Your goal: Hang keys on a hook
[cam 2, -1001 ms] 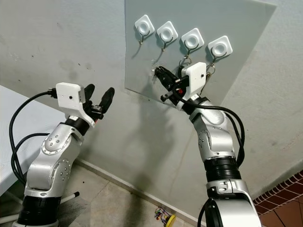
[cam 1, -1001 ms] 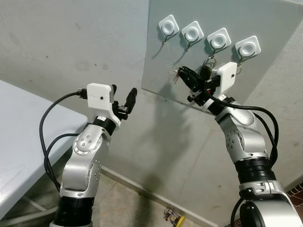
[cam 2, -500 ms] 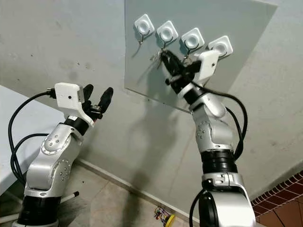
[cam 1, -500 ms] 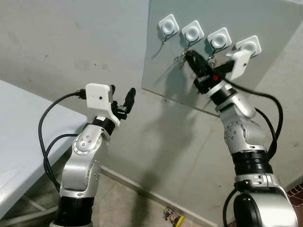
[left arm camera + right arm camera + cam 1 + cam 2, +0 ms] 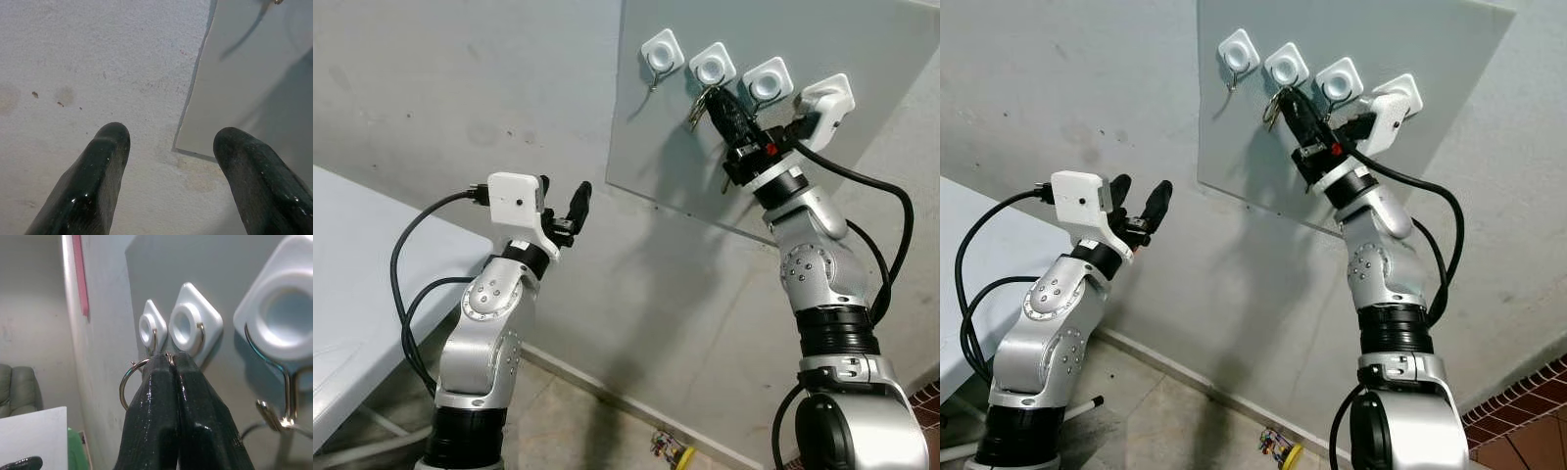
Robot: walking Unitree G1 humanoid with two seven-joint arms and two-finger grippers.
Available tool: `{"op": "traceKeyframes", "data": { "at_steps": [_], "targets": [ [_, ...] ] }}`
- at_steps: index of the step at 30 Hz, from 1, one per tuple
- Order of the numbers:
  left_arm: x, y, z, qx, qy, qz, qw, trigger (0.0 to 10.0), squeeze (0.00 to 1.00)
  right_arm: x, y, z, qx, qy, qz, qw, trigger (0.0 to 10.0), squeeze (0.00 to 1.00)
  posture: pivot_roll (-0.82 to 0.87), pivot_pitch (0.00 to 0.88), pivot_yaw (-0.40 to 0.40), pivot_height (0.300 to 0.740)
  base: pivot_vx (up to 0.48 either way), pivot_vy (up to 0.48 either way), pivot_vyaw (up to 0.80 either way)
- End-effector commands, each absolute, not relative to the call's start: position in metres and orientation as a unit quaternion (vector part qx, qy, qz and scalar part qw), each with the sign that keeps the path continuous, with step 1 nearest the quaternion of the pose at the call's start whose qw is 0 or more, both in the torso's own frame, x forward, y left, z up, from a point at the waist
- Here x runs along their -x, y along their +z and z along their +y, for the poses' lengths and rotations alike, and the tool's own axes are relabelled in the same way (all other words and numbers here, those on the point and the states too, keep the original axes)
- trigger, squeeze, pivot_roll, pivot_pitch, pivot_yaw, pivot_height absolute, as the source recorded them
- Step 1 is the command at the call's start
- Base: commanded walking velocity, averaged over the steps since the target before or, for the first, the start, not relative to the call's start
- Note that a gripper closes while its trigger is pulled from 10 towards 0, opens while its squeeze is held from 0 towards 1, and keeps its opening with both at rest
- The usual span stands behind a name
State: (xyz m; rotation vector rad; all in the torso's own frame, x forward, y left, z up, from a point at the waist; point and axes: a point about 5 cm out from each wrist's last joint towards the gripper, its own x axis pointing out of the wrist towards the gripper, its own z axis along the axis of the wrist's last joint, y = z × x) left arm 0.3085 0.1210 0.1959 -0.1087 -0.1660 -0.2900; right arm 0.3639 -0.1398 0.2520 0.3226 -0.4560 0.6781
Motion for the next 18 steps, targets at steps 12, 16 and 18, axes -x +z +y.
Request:
{"op": "traceKeyframes", "data": {
  "at_steps": [12, 16, 18],
  "targets": [
    [-0.3086, 0.2024, 0.1183, 0.054, -0.153, -0.093, 0.982, 10.0, 0.00, -0.3573, 0.2644, -0.1436, -0.173, 0.363, -0.236, 0.885, 10.0, 0.00, -0.07, 0.000, -0.093, 0.740, 0.000, 0.000, 0.00],
    [-0.3086, 0.2027, 0.1191, 0.054, -0.152, -0.094, 0.982, 10.0, 0.00, -0.3562, 0.2634, -0.1443, -0.173, 0.374, -0.230, 0.882, 10.0, 0.00, -0.07, 0.000, -0.094, 0.740, 0.000, 0.000, 0.00],
    [-0.3088, 0.2030, 0.1199, 0.053, -0.150, -0.095, 0.983, 10.0, 0.00, -0.3553, 0.2606, -0.1452, -0.167, 0.377, -0.223, 0.883, 10.0, 0.00, -0.07, 0.000, -0.094, 0.740, 0.000, 0.000, 0.00]
  ]
}}
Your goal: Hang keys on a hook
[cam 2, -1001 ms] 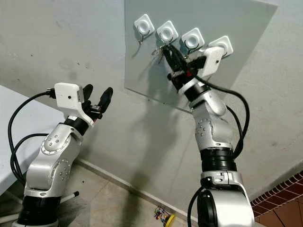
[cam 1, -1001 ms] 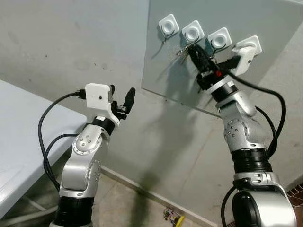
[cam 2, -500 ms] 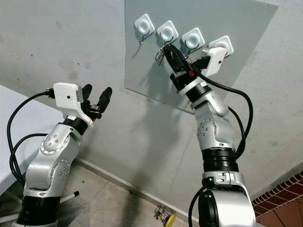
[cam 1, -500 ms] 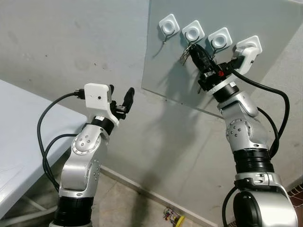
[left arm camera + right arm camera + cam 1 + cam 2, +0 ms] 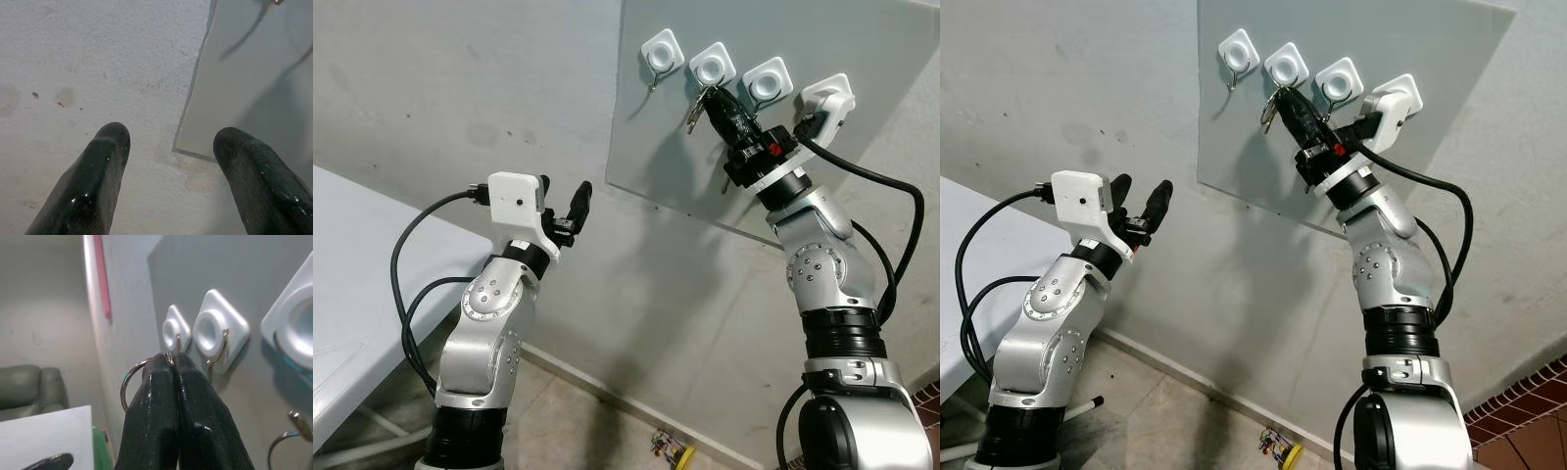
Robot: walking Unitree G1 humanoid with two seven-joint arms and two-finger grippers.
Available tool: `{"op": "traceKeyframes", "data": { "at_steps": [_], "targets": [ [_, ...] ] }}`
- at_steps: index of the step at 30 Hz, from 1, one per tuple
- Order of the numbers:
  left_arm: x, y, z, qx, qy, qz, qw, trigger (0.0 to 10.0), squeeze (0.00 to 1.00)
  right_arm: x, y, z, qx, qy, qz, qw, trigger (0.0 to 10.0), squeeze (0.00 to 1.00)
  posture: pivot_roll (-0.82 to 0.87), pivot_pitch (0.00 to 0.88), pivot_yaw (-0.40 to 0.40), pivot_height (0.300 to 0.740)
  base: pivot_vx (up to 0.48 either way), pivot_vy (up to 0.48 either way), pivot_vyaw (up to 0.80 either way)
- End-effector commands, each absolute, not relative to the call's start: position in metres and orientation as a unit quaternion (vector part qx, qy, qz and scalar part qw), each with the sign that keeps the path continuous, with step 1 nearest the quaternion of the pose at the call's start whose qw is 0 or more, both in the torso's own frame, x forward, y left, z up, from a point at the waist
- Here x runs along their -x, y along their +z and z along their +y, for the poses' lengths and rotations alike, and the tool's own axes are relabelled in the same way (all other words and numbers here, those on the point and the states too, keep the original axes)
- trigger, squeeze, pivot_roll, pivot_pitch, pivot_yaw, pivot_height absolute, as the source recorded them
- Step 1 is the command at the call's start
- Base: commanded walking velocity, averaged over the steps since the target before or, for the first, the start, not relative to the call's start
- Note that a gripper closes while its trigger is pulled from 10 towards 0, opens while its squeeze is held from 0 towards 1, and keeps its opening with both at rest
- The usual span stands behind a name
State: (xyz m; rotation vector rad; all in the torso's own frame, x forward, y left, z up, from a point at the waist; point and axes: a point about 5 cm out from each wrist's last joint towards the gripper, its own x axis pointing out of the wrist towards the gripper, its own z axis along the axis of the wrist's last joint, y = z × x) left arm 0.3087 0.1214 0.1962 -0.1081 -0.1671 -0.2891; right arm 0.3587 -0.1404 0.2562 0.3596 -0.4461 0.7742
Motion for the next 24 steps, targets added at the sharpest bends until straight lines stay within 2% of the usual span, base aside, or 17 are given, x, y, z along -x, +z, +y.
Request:
{"op": "traceKeyframes", "data": {
  "at_steps": [1, 15, 24],
  "targets": [
    [-0.309, 0.203, 0.120, 0.053, -0.150, -0.095, 0.983, 10.0, 0.00, -0.355, 0.260, -0.145, -0.166, 0.378, -0.222, 0.883, 10.0, 0.00, -0.07, 0.000, -0.094, 0.740, 0.000, 0.000, 0.00],
    [-0.308, 0.204, 0.118, 0.053, -0.156, -0.096, 0.982, 10.0, 0.00, -0.351, 0.264, -0.145, -0.174, 0.392, -0.229, 0.874, 10.0, 0.00, -0.07, 0.000, -0.091, 0.740, 0.000, 0.000, 0.00],
    [-0.304, 0.208, 0.103, 0.026, -0.198, -0.103, 0.974, 10.0, 0.00, -0.352, 0.272, -0.142, -0.180, 0.393, -0.240, 0.869, 10.0, 0.00, -0.07, 0.000, -0.094, 0.740, 0.000, 0.000, 0.00]
  ]
}}
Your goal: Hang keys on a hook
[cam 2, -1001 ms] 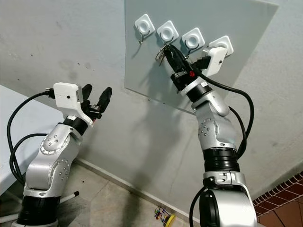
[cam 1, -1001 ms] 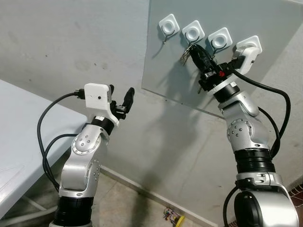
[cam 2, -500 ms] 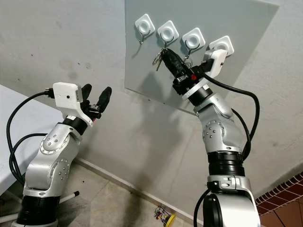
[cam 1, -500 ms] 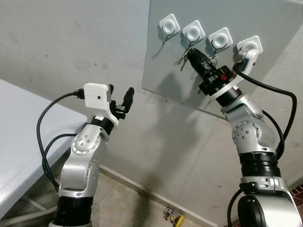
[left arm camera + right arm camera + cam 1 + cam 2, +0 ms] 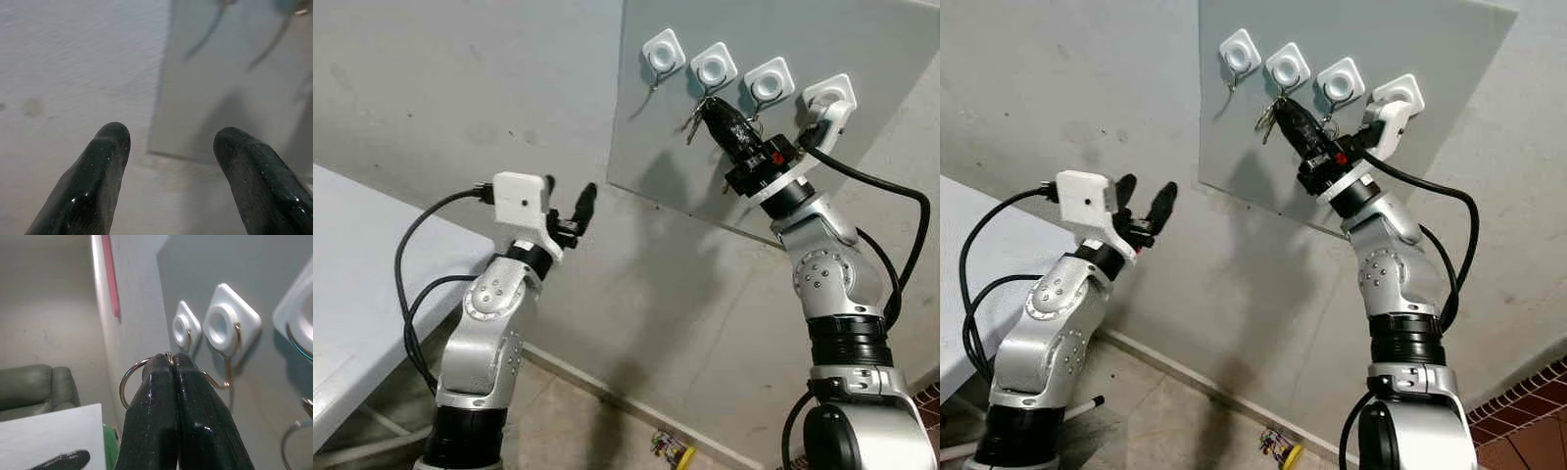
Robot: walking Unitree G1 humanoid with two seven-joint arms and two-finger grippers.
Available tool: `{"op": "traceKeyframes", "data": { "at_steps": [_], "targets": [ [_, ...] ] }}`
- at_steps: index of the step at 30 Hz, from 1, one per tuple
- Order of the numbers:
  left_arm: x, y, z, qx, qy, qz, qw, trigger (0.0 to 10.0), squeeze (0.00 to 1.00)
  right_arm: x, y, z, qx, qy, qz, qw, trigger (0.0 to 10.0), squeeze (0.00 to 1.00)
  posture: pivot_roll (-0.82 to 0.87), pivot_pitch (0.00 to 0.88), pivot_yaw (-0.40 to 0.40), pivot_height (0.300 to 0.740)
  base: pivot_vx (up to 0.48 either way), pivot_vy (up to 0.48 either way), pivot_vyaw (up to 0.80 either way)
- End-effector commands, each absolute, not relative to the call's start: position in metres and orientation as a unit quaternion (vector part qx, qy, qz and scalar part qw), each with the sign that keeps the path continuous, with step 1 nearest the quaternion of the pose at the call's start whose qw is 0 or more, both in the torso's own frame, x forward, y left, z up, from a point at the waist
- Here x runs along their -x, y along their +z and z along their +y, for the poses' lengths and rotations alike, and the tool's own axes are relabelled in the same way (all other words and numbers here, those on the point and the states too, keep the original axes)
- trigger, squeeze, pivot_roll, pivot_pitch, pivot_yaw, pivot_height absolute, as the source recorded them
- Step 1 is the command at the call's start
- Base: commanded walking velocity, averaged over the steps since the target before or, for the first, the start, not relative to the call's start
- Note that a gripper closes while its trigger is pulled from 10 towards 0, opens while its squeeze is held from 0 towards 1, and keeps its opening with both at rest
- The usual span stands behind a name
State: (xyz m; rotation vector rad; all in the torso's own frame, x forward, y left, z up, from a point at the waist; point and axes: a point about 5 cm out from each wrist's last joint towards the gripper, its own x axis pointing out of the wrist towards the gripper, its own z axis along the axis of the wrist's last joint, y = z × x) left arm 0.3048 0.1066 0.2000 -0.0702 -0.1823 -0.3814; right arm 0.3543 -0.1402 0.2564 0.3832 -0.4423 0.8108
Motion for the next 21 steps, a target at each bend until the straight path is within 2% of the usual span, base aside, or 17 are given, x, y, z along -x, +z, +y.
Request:
{"op": "traceKeyframes", "data": {
  "at_steps": [1, 9, 21],
  "targets": [
    [-0.303, 0.208, 0.099, 0.030, -0.207, -0.104, 0.972, 10.0, 0.00, -0.352, 0.273, -0.142, -0.180, 0.392, -0.242, 0.869, 10.0, 0.00, -0.07, 0.000, -0.094, 0.740, 0.000, 0.000, 0.00],
    [-0.298, 0.211, 0.089, 0.020, -0.241, -0.108, 0.964, 10.0, 0.00, -0.353, 0.276, -0.143, -0.184, 0.388, -0.250, 0.868, 10.0, 0.00, -0.07, 0.000, -0.092, 0.740, 0.000, 0.000, 0.00],
    [-0.297, 0.213, 0.090, 0.021, -0.238, -0.109, 0.965, 10.0, 0.00, -0.359, 0.277, -0.142, -0.189, 0.371, -0.249, 0.875, 10.0, 0.00, -0.07, 0.000, -0.095, 0.740, 0.000, 0.000, 0.00]
  ]
}}
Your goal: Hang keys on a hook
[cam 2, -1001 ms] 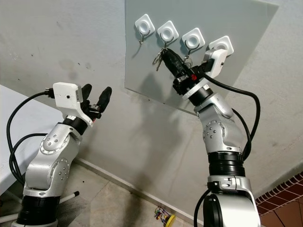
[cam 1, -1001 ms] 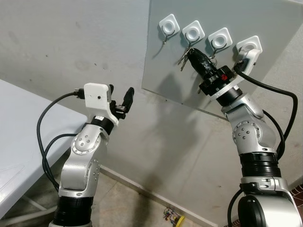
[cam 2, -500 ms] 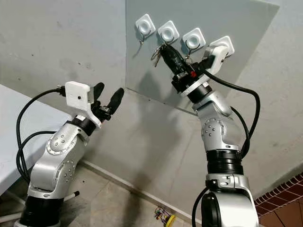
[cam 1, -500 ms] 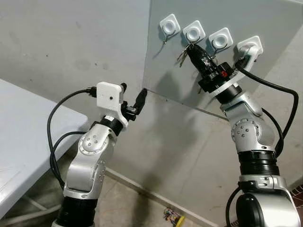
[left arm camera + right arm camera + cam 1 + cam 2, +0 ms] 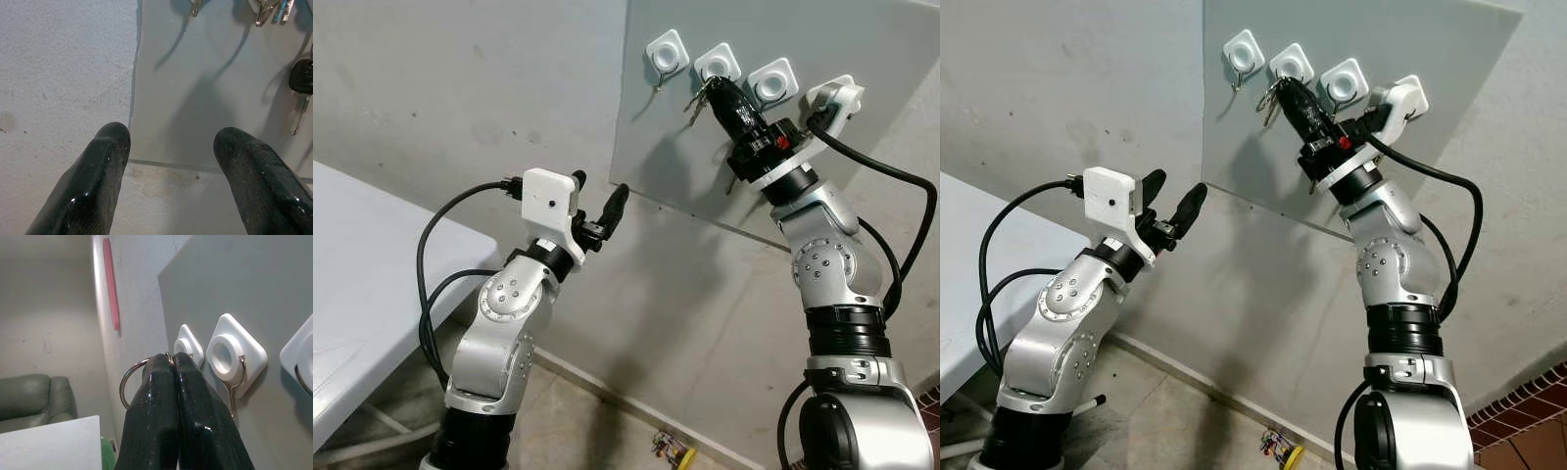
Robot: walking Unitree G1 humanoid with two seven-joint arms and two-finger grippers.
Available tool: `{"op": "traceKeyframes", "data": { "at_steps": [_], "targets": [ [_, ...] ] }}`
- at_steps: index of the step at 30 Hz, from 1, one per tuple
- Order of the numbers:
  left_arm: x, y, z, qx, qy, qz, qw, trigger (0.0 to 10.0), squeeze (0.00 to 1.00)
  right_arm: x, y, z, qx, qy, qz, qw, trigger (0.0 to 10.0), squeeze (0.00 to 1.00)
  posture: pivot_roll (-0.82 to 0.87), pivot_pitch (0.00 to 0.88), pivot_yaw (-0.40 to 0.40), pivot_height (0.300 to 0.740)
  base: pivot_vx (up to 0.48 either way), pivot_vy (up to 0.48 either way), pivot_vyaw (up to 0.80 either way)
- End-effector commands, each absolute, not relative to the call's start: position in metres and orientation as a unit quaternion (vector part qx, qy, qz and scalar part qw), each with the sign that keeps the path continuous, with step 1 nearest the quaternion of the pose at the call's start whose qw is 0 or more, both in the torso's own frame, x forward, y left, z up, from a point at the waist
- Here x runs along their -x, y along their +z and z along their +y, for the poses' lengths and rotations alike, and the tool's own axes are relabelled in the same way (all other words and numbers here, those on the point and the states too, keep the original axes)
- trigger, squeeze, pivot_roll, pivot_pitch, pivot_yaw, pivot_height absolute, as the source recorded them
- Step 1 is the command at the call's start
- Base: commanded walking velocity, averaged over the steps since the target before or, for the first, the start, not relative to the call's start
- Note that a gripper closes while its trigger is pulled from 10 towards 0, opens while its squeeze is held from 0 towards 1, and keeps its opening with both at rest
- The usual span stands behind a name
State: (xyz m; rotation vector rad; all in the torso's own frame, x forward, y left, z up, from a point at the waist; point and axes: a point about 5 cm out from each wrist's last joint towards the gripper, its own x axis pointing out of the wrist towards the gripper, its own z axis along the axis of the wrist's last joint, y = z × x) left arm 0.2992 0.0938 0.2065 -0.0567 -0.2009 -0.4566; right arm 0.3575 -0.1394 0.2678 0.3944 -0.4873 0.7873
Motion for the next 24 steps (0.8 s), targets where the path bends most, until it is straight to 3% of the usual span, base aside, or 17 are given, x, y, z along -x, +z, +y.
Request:
{"op": "traceKeyframes", "data": {
  "at_steps": [1, 24],
  "targets": [
    [-0.297, 0.213, 0.090, 0.022, -0.237, -0.109, 0.965, 10.0, 0.00, -0.360, 0.277, -0.142, -0.190, 0.368, -0.248, 0.876, 10.0, 0.00, -0.07, 0.000, -0.095, 0.740, 0.000, 0.000, 0.00],
    [-0.299, 0.213, 0.091, 0.025, -0.235, -0.108, 0.966, 10.0, 0.00, -0.363, 0.266, -0.154, -0.182, 0.342, -0.234, 0.892, 10.0, 0.00, -0.07, 0.000, -0.094, 0.740, 0.000, 0.000, 0.00]
  ]
}}
